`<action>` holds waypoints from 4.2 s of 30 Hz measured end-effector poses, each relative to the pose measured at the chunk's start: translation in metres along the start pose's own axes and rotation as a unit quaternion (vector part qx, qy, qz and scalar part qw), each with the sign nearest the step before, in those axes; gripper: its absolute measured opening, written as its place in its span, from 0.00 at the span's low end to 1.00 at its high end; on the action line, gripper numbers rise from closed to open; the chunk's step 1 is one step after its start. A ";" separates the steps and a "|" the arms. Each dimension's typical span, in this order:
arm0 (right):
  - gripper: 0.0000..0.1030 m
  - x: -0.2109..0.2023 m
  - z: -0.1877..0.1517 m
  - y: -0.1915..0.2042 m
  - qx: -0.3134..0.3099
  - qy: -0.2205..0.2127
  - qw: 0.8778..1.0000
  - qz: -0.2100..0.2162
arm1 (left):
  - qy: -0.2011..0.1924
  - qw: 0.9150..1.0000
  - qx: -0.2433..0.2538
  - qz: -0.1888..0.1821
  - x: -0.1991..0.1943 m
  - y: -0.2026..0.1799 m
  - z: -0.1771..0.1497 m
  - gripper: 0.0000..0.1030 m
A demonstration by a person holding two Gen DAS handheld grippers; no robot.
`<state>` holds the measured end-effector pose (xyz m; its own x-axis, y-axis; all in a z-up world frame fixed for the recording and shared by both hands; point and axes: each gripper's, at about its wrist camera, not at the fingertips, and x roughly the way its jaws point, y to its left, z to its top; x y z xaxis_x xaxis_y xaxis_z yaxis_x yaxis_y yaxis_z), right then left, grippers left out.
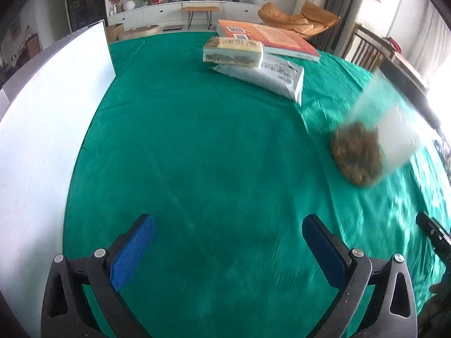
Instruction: Organize soft objects
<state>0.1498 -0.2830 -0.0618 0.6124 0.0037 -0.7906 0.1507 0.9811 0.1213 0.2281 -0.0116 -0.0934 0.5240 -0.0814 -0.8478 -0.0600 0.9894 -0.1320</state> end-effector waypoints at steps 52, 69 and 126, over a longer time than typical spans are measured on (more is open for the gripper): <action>0.80 -0.012 -0.030 -0.016 -0.012 -0.007 0.987 0.160 | 0.034 0.980 0.187 0.065 0.112 -0.075 0.230 0.83; 0.79 -0.011 -0.028 -0.017 -0.012 -0.009 0.987 0.158 | 0.218 0.948 0.159 -0.169 0.022 -0.009 0.077 0.88; 0.81 -0.020 -0.039 0.000 -0.056 0.005 0.991 0.119 | 0.001 0.996 0.063 -0.059 -0.068 0.017 -0.127 0.94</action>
<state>0.1077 -0.2755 -0.0696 0.6129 0.2398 -0.7529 -0.0859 0.9674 0.2382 0.0839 -0.0043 -0.1030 0.5187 -0.1976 -0.8318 0.1091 0.9803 -0.1648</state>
